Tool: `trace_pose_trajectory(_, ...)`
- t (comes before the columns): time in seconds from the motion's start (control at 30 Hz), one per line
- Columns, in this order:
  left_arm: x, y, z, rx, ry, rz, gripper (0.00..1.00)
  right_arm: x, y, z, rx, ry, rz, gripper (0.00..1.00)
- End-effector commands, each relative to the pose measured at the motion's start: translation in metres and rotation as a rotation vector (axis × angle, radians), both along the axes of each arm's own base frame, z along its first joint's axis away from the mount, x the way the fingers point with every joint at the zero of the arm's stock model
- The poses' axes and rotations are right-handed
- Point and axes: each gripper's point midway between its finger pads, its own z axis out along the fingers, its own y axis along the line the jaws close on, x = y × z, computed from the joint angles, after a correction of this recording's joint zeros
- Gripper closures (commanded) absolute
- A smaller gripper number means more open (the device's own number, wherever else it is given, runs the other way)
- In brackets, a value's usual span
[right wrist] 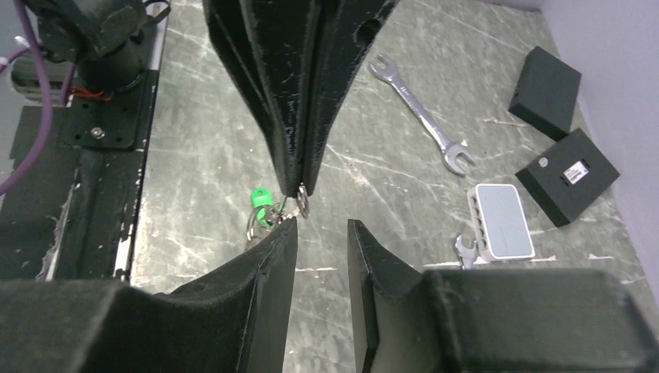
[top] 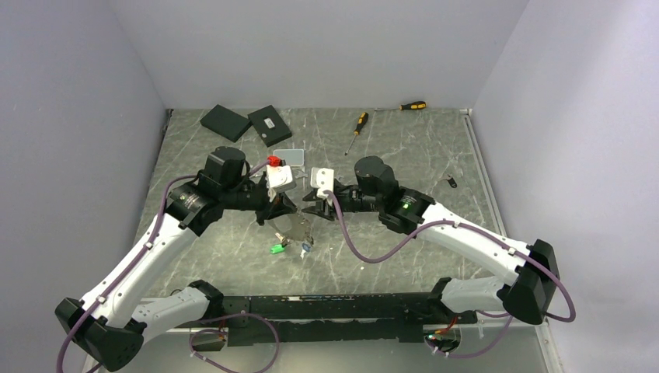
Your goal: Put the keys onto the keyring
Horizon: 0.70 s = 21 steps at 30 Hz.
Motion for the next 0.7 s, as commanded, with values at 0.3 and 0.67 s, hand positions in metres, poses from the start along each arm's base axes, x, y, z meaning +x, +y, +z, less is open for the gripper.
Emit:
trace_pose_trajectory(0.3,-0.001,-0.005,0.028,-0.065,-0.074,-0.026,1.00,-0.008,0.014,0.021,0.073,0.000,0.086,0.70)
trace_pose_trajectory(0.67,-0.004,-0.008,0.032,-0.084,-0.074,-0.048,1.00,0.003,0.019,0.024,0.111,-0.014,0.048,0.79)
